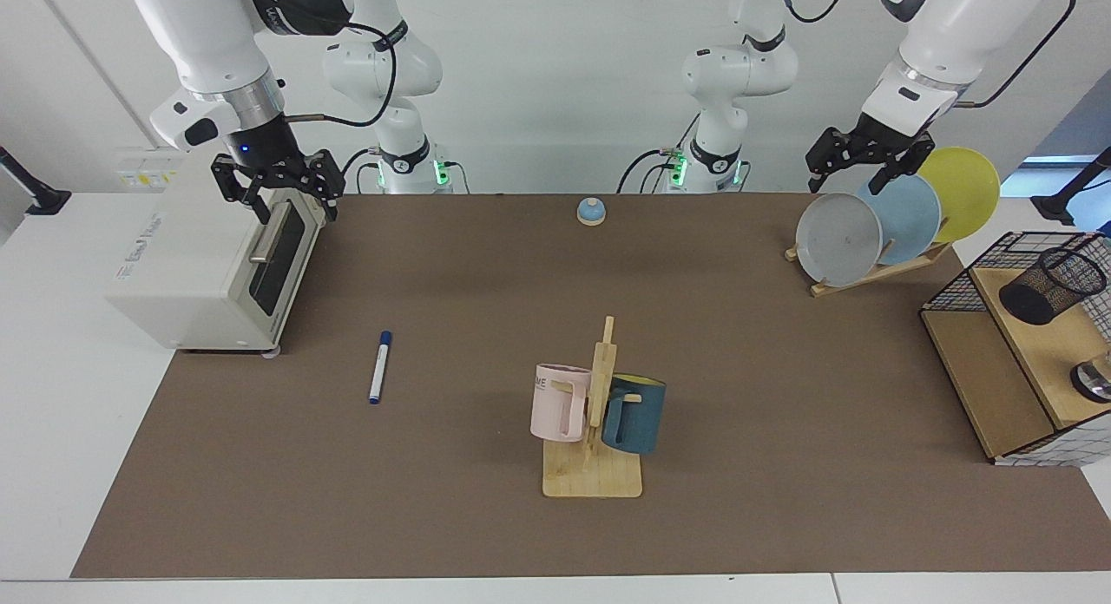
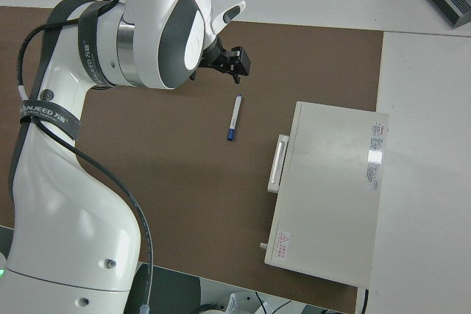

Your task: Put markers into pen holder

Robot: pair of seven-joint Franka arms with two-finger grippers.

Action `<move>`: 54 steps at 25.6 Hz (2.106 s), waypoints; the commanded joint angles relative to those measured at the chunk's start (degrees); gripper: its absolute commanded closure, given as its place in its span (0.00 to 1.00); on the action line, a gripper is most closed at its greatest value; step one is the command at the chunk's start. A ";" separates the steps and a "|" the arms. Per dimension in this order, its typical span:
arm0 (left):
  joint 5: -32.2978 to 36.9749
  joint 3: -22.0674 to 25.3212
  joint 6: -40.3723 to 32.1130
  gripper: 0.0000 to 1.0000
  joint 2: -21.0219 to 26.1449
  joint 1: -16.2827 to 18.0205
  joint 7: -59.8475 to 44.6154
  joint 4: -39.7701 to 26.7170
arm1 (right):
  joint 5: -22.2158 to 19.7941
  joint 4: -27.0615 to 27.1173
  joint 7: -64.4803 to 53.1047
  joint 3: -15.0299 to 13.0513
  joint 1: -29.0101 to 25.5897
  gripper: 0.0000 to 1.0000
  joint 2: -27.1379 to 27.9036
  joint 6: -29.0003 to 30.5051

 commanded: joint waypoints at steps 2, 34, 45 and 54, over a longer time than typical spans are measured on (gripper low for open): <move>0.16 -0.12 0.68 0.00 -0.85 0.01 -0.01 -0.47 | 0.24 -0.76 1.72 0.68 -0.55 0.00 -0.98 -0.43; 0.24 -0.12 0.68 0.00 -0.85 0.01 -0.01 -0.47 | -3.18 -0.94 5.85 2.44 0.15 0.00 11.93 12.48; 0.24 -0.04 0.77 0.00 -0.85 0.10 0.08 -0.47 | -3.19 -2.25 7.07 3.14 0.33 0.00 18.26 19.95; 0.24 -0.04 0.77 0.00 -0.85 0.01 -0.01 -0.47 | -3.10 -10.26 8.40 3.14 0.24 0.00 20.63 31.65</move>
